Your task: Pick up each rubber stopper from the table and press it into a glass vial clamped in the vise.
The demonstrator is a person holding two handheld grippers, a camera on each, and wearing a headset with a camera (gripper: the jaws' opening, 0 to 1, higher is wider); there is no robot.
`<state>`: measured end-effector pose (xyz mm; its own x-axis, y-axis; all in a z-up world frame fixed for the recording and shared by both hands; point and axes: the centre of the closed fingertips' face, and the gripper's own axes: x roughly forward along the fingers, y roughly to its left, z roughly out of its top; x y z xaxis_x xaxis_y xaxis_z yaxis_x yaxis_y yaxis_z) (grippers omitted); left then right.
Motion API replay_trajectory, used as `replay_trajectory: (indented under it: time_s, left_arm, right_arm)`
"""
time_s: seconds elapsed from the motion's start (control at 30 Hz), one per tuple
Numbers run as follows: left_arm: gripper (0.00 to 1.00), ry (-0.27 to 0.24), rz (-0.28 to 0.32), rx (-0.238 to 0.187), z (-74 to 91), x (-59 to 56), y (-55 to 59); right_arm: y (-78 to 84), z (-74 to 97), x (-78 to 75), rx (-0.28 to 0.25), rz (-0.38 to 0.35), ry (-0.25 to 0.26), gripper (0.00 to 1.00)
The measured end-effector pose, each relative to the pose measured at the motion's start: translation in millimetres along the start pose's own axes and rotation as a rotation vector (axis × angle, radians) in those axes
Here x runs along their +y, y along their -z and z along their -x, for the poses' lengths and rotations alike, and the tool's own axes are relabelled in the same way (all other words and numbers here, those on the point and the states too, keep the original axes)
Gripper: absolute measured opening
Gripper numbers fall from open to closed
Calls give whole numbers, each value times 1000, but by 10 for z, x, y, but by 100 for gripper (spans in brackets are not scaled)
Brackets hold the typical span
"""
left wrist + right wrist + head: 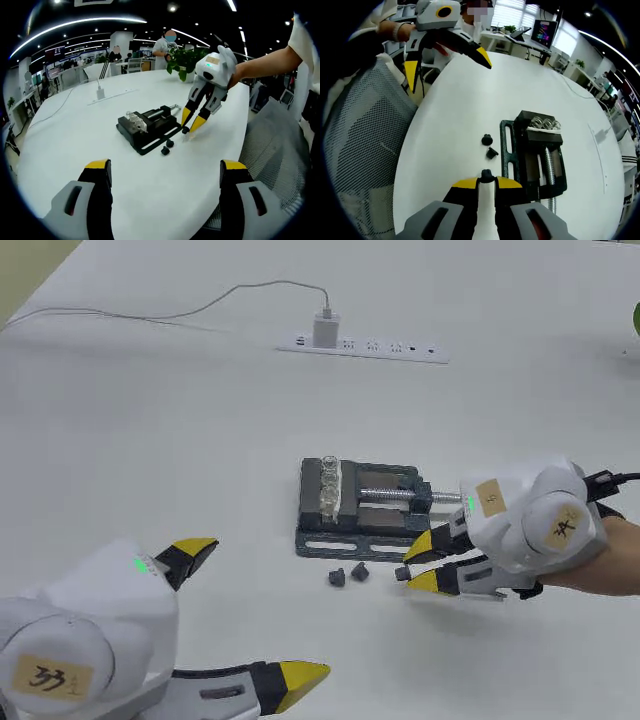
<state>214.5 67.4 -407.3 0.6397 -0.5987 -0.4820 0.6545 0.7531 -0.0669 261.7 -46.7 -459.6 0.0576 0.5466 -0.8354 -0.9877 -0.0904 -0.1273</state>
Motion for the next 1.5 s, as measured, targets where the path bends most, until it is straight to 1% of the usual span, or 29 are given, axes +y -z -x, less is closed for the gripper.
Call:
replay_trajectory:
  time_s: [0.13, 0.2, 0.37, 0.43, 0.5, 0.63, 0.77, 0.83, 0.93, 0.97, 1.0, 1.1, 1.23, 1.37, 1.5]
  left_arm:
    - [82, 33, -47, 9, -88, -20, -30]
    - [79, 54, -74, 5, -141, -34, -55]
    - [72, 99, -148, 29, -260, -81, -76]
    - [69, 120, -185, 37, -299, -117, -93]
    - [66, 134, -203, 39, -330, -144, -114]
    - [58, 183, -286, 56, -406, -239, -156]
    - [52, 213, -355, 73, -490, -305, -191]
    - [48, 222, -379, 80, -521, -325, -200]
    - [42, 251, -441, 98, -578, -387, -209]
    - [41, 257, -446, 101, -587, -403, -207]
    - [39, 274, -457, 111, -601, -432, -196]
    - [32, 286, -492, 128, -633, -450, -183]
    - [29, 300, -497, 139, -645, -470, -173]
    - [23, 316, -509, 147, -650, -503, -179]
    - [20, 332, -523, 155, -662, -538, -186]
  right_arm:
    - [-61, 70, 49, 0, 0, 2, 7]
    - [-94, 105, 81, 2, 13, 4, 7]
    - [-182, 199, 148, 8, 44, 11, 7]
    - [-213, 231, 176, 14, 53, 14, 7]
    - [-228, 253, 202, 22, 69, 15, 7]
    - [-256, 288, 250, 29, 83, 18, 7]
    - [-290, 303, 281, 29, 80, 16, 7]
    - [-309, 306, 288, 27, 81, 16, 7]
    - [-359, 304, 292, 18, 83, 19, 7]
    - [-368, 302, 292, 18, 83, 19, 7]
    - [-382, 298, 293, 17, 86, 20, 7]
    - [-402, 293, 297, 24, 98, 23, 7]
    - [-411, 292, 311, 28, 98, 23, 7]
    - [-422, 280, 331, 30, 97, 22, 7]
    - [-456, 250, 343, 28, 98, 25, 7]
